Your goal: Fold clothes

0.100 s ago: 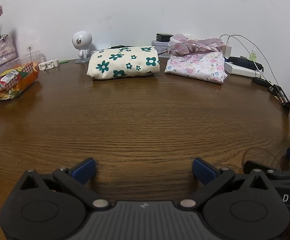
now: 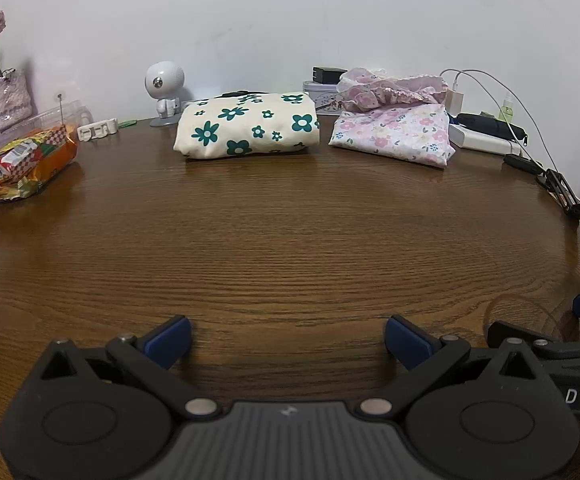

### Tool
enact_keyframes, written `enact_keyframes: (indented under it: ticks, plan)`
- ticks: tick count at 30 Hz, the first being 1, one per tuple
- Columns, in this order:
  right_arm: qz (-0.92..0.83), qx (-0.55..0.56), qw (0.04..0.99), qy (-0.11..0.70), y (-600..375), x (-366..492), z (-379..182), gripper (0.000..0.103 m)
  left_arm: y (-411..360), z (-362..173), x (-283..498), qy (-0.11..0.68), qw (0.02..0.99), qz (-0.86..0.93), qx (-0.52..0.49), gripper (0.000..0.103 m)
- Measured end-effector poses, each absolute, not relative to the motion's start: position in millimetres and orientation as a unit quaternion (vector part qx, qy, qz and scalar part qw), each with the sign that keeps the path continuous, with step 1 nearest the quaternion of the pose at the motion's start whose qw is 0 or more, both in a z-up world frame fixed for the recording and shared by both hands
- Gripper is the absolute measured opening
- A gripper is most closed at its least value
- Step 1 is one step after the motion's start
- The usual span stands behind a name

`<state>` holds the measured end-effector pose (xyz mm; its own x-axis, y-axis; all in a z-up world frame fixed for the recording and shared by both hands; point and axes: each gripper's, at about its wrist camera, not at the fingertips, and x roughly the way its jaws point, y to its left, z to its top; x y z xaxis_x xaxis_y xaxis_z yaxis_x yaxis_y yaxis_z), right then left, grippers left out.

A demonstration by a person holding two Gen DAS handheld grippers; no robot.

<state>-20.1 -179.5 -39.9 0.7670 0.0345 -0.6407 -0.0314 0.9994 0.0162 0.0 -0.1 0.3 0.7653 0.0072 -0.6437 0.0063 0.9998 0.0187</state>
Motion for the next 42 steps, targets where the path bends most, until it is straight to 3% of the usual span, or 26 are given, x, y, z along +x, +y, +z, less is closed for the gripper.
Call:
enact_keyframes:
  ticks: [42]
  plan:
    - [0.020, 0.001, 0.940, 0.341, -180.4, -18.0, -39.9, 0.103, 0.3, -0.5, 0.6, 0.342, 0.940, -0.005, 0.007, 0.103]
